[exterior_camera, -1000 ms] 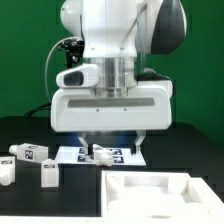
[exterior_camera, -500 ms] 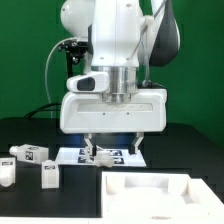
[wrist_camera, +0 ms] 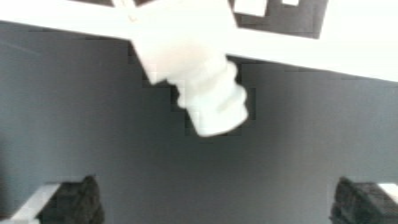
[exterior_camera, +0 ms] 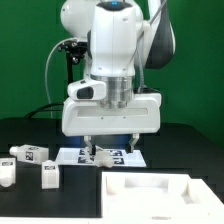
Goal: Assemble square table
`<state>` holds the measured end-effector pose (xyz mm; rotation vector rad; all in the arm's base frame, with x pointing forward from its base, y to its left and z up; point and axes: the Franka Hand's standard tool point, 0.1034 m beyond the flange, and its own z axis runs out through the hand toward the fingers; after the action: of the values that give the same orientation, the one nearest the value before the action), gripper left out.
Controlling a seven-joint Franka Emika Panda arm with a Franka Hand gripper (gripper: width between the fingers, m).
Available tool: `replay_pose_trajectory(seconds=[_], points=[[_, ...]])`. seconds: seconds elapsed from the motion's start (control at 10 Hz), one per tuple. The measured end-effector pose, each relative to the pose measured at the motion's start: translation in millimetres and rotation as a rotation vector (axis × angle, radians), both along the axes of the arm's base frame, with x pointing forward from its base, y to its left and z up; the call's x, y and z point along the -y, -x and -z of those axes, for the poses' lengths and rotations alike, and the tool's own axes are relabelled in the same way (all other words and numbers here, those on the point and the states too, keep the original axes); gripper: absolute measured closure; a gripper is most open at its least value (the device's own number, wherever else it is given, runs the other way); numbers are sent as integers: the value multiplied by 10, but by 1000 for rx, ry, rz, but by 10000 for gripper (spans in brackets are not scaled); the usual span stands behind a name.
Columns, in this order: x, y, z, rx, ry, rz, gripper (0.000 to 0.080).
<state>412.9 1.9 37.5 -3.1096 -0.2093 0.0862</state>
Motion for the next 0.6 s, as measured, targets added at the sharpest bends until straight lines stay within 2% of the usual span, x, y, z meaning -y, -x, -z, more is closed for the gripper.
replay_pose_trajectory(seconds=[0.1,0.3,0.4,0.6], points=[[0,-4,1,0,0,0,151],[-75,-90,-34,16,-6,-207,151],[-103,-7,-9,15,-9,-275,151],[14,245,94,-8,-17,-359,151]])
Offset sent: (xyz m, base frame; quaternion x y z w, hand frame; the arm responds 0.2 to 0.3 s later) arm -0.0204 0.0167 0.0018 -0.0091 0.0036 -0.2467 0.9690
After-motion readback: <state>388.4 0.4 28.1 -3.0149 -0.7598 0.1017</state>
